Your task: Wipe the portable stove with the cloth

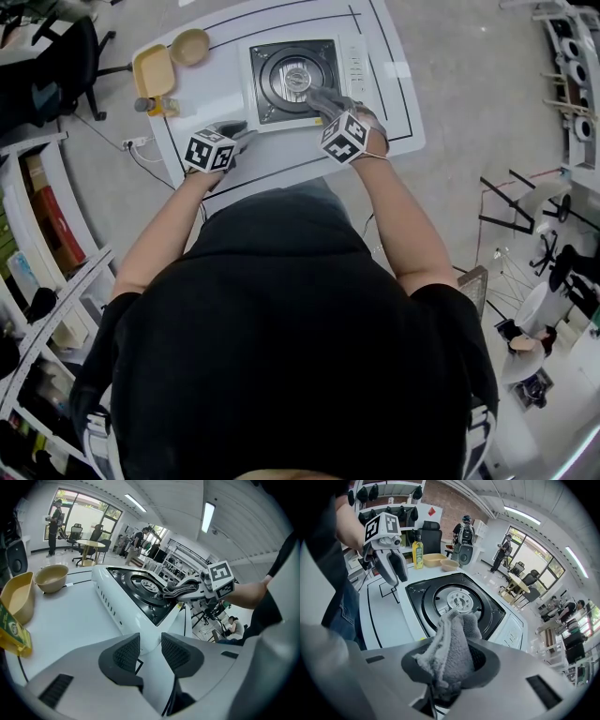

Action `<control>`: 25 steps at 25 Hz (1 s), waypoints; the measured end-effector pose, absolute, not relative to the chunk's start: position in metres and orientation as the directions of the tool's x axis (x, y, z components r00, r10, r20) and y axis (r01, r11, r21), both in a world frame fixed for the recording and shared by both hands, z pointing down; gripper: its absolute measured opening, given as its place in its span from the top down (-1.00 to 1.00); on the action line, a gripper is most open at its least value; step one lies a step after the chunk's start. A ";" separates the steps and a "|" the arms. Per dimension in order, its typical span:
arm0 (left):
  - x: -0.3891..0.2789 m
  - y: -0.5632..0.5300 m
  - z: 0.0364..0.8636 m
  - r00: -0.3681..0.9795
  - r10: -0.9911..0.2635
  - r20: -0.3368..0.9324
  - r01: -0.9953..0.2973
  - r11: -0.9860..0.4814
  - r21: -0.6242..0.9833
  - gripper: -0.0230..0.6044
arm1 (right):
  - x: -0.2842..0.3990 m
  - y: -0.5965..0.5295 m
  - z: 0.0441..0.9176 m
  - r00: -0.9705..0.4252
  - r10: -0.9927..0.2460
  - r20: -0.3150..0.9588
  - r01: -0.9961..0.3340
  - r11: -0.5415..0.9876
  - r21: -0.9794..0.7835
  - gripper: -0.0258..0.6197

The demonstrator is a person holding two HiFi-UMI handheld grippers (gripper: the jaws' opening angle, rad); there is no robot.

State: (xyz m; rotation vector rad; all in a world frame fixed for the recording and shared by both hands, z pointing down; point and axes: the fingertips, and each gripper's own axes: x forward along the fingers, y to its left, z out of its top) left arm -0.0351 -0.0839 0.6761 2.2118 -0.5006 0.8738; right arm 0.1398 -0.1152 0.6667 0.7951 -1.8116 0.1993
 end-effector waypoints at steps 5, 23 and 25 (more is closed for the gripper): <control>-0.036 -0.080 0.674 0.683 -0.079 0.726 -0.560 -0.695 0.451 0.44 | 0.147 -0.118 0.656 -0.204 -0.428 0.880 -0.637 0.741 0.213 0.58; -0.088 -0.071 0.613 0.707 -0.238 0.666 -0.596 -0.708 0.379 0.44 | 0.160 -0.111 0.536 -0.347 -0.592 0.727 -0.842 0.538 0.036 0.57; -0.094 -0.069 0.599 0.717 -0.272 0.642 -0.599 -0.712 0.367 0.45 | 0.158 -0.107 0.519 -0.364 -0.615 0.700 -0.848 0.529 0.023 0.56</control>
